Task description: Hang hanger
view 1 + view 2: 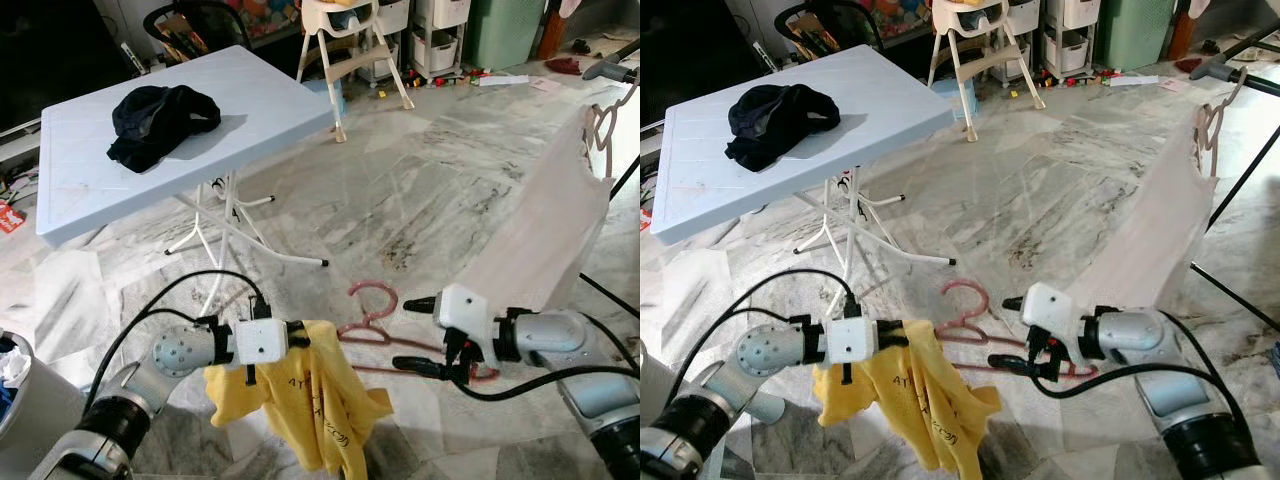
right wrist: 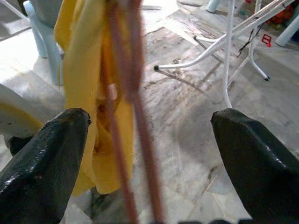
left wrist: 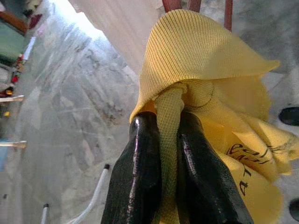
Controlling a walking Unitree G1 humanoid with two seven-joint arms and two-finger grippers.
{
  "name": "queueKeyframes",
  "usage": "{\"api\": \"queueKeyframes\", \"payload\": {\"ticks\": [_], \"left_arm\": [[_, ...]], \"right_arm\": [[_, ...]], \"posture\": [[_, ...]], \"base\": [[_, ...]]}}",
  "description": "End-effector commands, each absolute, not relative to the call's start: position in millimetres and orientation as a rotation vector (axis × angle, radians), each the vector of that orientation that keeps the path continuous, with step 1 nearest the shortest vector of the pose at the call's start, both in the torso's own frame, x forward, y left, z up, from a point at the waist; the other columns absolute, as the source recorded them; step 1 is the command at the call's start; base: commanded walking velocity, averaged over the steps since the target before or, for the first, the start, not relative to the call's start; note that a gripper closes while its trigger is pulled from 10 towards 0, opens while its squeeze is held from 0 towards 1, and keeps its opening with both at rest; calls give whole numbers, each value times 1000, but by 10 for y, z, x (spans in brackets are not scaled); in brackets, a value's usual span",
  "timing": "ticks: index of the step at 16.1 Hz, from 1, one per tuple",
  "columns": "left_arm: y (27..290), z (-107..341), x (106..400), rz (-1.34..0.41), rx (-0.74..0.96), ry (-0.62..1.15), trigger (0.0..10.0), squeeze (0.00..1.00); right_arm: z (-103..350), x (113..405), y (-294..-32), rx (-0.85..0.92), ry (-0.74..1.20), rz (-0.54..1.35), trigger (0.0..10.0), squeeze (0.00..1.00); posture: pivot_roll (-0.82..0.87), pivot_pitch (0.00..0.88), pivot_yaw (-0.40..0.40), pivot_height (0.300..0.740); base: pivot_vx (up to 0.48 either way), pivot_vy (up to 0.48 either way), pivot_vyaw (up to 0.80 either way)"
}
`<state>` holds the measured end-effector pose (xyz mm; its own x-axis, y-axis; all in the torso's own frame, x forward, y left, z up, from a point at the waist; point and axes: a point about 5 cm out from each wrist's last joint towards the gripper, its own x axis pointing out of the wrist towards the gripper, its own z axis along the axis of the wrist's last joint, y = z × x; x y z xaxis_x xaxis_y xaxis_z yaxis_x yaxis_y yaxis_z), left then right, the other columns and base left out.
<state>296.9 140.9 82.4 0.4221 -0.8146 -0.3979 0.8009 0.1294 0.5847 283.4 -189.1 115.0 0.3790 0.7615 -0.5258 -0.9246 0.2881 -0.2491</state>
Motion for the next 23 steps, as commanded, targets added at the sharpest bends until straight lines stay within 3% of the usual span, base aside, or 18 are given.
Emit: {"api": "queueKeyframes", "payload": {"ticks": [1, 6, 11, 12, 13, 18, 21, 23], "left_arm": [[1499, 944, 3045, -1124, 865, -54, 0, 0], [1606, 969, 3002, -1050, 829, -86, 0, 0], [1778, 874, 2816, -1022, 808, -66, 0, 0], [1770, 871, 2808, -1026, 806, -64, 0, 0], [1734, 877, 2803, -1036, 803, -68, 0, 0], [1462, 945, 2830, -1109, 795, -134, 0, 0], [1441, 931, 2807, -1147, 829, -135, 0, 0], [1448, 929, 2809, -1156, 839, -131, 0, 0]], "right_arm": [[1119, 2813, -1848, -576, 327, 1168, 10000, 1000], [1133, 2755, -1789, -436, 249, 1036, 10000, 1000], [1054, 2581, -1920, -456, 259, 973, 10000, 1000], [1082, 2597, -1921, -460, 250, 963, 10000, 882], [1116, 2638, -1911, -470, 239, 932, 10000, 0], [1229, 2749, -1812, -545, 166, 916, 10000, 0], [1229, 2802, -1850, -511, 199, 884, 10000, 0], [1229, 2840, -1868, -604, 172, 890, 10000, 0]], "posture": [[-122, 46, 154, 740], [-123, 37, 154, 740], [-130, 18, 157, 740], [-130, 18, 157, 740], [-130, 18, 157, 740], [-134, 26, 160, 740], [-134, 28, 157, 740], [-133, 27, 156, 740]], "base": [[0, 0, 0], [0, 0, 0], [0, 0, 0], [0, 0, 0], [0, 0, 0], [0, 0, 0], [0, 0, 0], [0, 0, 0]]}}
